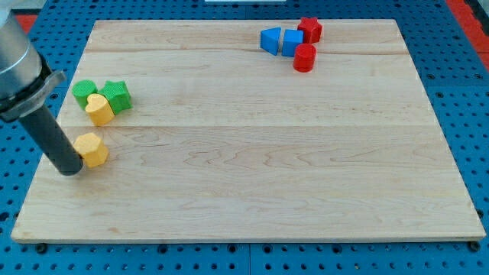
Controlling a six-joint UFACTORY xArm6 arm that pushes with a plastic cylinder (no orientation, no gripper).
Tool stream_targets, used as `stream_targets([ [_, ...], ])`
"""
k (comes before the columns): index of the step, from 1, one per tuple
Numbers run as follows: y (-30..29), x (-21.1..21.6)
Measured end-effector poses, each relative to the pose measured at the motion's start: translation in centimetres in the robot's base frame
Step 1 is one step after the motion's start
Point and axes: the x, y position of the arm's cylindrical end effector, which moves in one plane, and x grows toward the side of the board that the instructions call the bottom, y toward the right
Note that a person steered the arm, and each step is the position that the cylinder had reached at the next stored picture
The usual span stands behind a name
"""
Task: Move the yellow hexagon into group of blocks
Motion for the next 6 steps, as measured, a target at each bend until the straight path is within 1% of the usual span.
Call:
stream_targets([
  [1,0.0,-2.4],
  [3,0.4,1.1],
  [4,2.7,0.9],
  [5,4.1,-0.6],
  [6,1.7,-2.6],
])
